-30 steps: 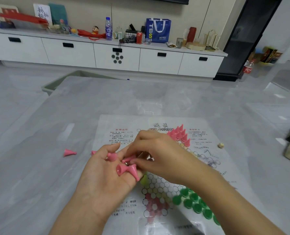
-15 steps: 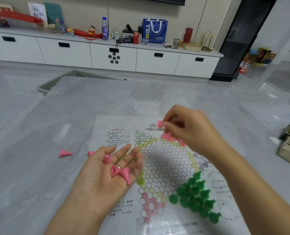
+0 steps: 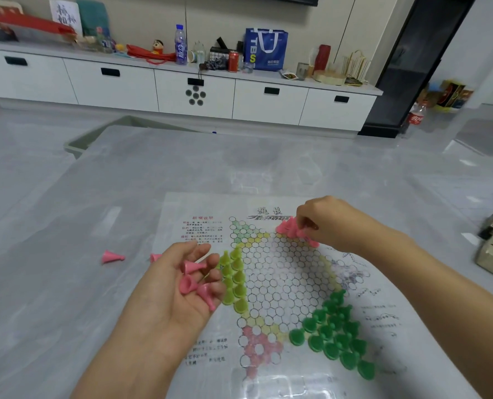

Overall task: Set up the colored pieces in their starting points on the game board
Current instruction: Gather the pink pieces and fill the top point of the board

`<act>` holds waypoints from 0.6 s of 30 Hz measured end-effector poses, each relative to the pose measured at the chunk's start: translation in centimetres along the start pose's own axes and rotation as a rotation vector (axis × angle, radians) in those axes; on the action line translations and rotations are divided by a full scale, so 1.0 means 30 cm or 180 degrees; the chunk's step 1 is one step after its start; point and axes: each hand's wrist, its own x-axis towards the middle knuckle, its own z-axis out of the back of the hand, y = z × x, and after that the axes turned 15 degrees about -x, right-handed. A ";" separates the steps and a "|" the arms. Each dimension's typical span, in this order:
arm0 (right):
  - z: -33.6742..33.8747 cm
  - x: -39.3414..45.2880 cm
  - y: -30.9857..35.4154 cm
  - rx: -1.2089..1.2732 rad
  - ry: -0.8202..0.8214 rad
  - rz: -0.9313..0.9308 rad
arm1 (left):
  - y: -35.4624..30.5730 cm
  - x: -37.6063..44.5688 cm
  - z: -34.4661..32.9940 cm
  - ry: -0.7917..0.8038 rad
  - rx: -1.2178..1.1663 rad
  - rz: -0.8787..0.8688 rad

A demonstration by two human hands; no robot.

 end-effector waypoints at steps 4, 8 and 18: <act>-0.006 0.006 0.002 0.0069 0.0048 0.0031 | -0.007 -0.009 0.004 0.0209 -0.0201 0.0067; -0.016 0.004 0.002 0.0084 0.0051 0.0074 | -0.006 -0.006 0.005 0.0256 -0.0188 0.0044; -0.036 0.009 -0.001 0.0023 -0.0006 0.0040 | -0.010 -0.011 0.006 0.0216 -0.0191 0.0048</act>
